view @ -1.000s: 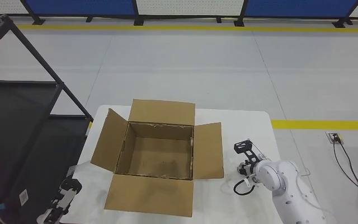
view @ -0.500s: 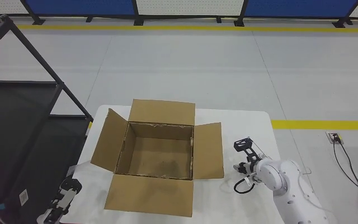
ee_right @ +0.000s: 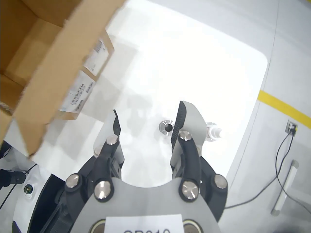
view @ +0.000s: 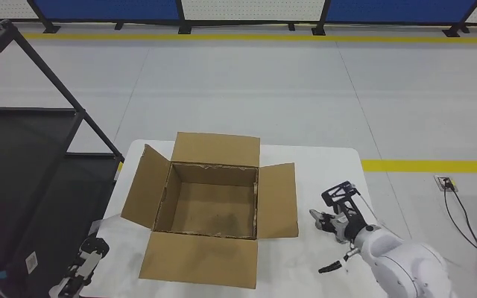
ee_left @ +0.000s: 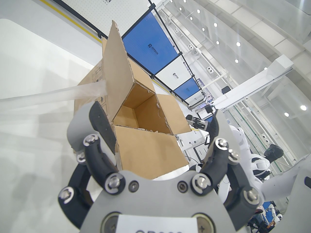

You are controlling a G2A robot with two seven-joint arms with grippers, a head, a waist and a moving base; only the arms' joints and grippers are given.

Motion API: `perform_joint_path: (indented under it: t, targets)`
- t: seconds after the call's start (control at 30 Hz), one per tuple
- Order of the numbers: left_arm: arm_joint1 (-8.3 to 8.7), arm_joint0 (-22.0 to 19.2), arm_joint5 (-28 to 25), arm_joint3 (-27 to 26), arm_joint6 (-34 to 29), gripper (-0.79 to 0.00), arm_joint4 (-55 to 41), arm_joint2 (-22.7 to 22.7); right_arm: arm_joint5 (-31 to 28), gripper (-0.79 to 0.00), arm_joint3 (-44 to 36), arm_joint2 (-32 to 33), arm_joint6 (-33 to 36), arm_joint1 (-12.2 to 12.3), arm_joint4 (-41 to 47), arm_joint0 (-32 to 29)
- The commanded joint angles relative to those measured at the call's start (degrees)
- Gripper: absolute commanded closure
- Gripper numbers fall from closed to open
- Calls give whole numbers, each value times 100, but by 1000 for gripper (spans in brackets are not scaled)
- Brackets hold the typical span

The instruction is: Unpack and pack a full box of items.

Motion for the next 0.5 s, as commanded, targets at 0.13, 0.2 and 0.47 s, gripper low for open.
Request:
perform_joint_path:
  t: [0.13,0.2,0.47]
  targets:
    - [0,0,0,0,0,-785,0,0,-1066,-785,-581,96,-794,56,291,-221]
    - [0,0,0,0,0,-785,0,0,-1447,-785,-618,-39,-903,69,398,-105]
    - [8,-190,380,307,275,-785,279,11,-2225,-785,-208,-883,-828,69,611,847]
